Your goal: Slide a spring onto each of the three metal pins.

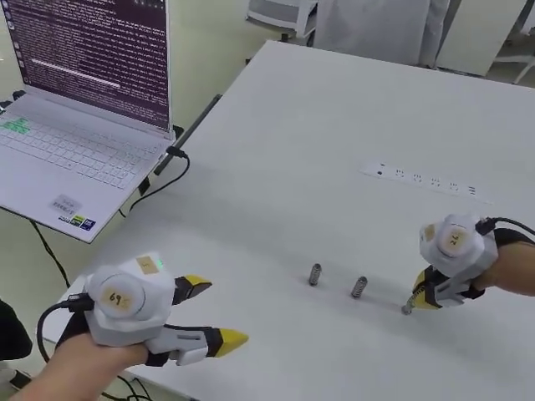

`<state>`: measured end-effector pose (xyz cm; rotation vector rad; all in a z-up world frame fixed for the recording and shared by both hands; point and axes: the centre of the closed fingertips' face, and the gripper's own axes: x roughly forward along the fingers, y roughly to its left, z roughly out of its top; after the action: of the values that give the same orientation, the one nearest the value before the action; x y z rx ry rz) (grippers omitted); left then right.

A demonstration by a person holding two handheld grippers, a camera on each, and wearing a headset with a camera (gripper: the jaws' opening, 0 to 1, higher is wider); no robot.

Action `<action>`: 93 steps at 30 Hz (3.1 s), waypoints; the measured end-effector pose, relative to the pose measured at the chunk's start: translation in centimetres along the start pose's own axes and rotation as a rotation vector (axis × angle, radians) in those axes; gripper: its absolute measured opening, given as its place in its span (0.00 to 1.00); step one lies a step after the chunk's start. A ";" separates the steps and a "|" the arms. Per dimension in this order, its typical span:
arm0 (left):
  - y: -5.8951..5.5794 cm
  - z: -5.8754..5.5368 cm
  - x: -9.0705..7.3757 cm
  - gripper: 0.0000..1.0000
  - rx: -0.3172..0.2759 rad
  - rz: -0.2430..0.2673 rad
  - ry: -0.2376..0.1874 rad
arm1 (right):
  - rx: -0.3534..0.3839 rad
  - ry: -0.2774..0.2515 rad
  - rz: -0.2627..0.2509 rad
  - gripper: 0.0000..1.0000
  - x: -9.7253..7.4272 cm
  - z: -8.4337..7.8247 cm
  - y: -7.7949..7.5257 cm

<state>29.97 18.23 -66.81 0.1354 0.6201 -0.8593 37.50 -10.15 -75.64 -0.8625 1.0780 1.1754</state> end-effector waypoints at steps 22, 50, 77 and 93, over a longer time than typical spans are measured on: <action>-0.3 0.5 0.5 0.55 0.008 -0.012 -0.001 | 0.020 0.008 -0.018 0.16 -0.1 -0.7 -0.3; -0.6 2.3 1.9 0.55 0.033 -0.025 -0.029 | 0.382 -0.242 -0.160 0.30 -3.0 -3.3 3.1; -0.4 2.9 1.9 0.55 0.040 -0.015 -0.037 | 0.616 -0.507 -0.258 0.52 -5.4 -1.6 9.4; -1.1 3.2 1.8 0.57 0.030 -0.023 -0.049 | 0.829 -0.656 -0.308 0.67 -7.5 -2.2 11.9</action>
<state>31.50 15.20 -65.06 0.1347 0.5640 -0.8917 25.07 -11.94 -68.89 0.0295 0.7327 0.5746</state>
